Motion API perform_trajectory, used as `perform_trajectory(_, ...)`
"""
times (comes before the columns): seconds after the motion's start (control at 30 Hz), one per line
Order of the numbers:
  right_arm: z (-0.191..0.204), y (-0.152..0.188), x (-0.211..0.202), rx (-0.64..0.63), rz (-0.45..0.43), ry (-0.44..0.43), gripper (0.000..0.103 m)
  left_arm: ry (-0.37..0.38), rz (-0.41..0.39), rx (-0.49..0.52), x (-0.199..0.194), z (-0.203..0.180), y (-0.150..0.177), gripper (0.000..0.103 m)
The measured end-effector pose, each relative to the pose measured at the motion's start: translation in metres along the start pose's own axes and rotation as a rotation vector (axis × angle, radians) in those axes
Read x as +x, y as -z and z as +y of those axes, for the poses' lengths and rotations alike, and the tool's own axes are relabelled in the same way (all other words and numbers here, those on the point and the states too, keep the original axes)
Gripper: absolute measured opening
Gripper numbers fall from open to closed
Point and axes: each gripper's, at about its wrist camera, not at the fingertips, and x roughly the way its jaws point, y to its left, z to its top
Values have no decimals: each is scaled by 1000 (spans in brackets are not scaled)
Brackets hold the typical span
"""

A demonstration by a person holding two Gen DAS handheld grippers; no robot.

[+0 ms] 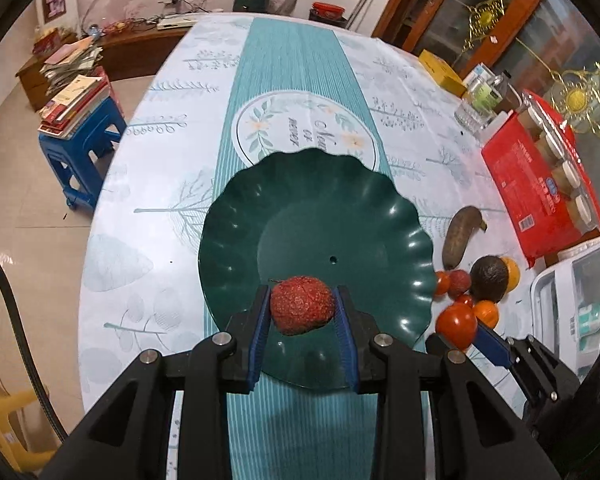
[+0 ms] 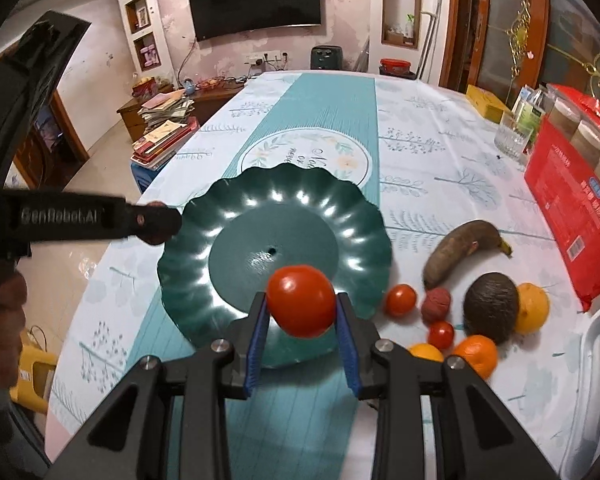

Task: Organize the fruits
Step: 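Carry the lychee and tomato onto the green plate and open both tools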

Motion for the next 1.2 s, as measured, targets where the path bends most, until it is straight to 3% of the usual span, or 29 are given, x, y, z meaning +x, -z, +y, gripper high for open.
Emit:
perform_trajectory(0.43, 3, 9, 60, 114, 166, -44, 33, 35, 93, 10, 62, 20, 3, 30)
perform_trajectory(0.53, 3, 9, 63, 123, 173, -50, 34, 39, 90, 6, 63, 22, 4, 35)
perform_trajectory(0.6, 2, 7, 63, 126, 175, -51, 35, 40, 85, 4, 60, 21, 4, 48)
perform_trajectory(0.67, 1, 7, 58, 130, 168, -48, 37, 34, 73, 3, 55, 20, 4, 62)
perform_trajectory(0.83, -5, 7, 34, 159, 120, -35, 44, 28, 36, 20, 33, 12, 9, 70)
perform_trajectory(1.2, -27, 33, -32, 246, 57, -21, 46, 3, -46, 63, -26, -15, 47, 79)
